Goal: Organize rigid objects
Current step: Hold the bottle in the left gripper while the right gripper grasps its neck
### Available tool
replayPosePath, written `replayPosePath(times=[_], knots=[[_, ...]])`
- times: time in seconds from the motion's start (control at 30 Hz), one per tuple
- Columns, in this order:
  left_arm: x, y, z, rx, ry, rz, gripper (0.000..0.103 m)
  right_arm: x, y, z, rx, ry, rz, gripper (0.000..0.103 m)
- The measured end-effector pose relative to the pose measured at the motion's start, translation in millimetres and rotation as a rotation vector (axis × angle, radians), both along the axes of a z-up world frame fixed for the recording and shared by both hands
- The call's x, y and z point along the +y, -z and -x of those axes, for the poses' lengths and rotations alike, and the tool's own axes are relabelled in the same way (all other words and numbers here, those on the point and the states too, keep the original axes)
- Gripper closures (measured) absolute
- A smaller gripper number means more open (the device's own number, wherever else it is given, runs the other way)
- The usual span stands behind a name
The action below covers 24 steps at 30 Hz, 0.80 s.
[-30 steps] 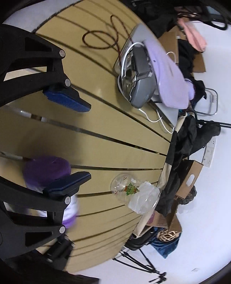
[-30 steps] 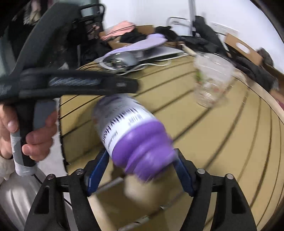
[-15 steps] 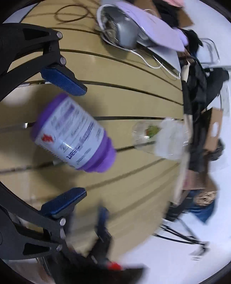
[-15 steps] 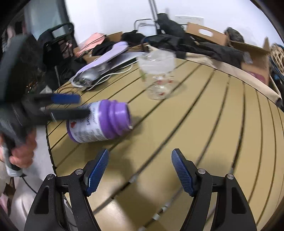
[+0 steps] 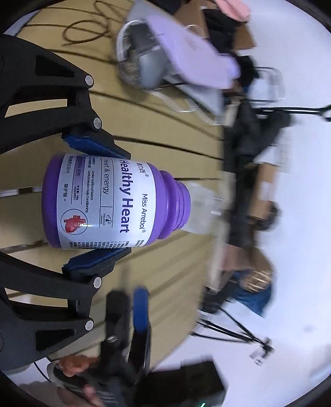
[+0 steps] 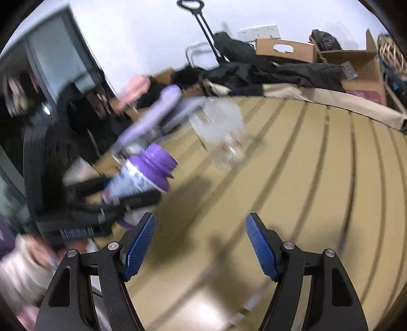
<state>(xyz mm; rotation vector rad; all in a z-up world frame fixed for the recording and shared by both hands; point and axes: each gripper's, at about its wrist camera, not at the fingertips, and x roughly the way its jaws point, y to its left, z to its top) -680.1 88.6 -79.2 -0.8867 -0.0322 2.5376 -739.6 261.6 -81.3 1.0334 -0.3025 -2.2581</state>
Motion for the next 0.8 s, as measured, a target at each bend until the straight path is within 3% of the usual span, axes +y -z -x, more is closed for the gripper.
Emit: replayPosePath(times=[0.1, 0.27, 0.37, 0.43, 0.53, 0.6, 0.7, 0.8], knots=[[-9, -6, -6, 0.059, -0.003, -0.078, 0.042, -9, -9, 25, -0.072, -0.088, 0.188, 0.025], [-19, -12, -12, 0.115, 0.036, -0.148, 0.043, -34, -6, 57, -0.215, -0.191, 0.385, 0.025], [-23, -9, -11, 0.124, 0.049, -0.173, 0.043, -47, 0, 63, -0.254, -0.208, 0.412, 0.026], [-30, -8, -14, 0.122, 0.046, -0.198, 0.043, -51, 1, 62, -0.254, -0.213, 0.436, 0.036], [-35, -7, -10, 0.090, 0.069, -0.227, 0.042, -62, -11, 56, -0.177, -0.237, 0.362, 0.037], [-34, -7, -2, 0.072, 0.081, -0.196, 0.034, -72, -27, 42, -0.031, -0.238, 0.177, 0.037], [-30, -12, 5, 0.133, 0.113, -0.135, 0.043, -104, -43, 16, 0.195, -0.298, -0.107, 0.037], [-30, -15, 11, 0.200, 0.105, -0.090, 0.043, -123, -52, 6, 0.329, -0.336, -0.224, 0.037]])
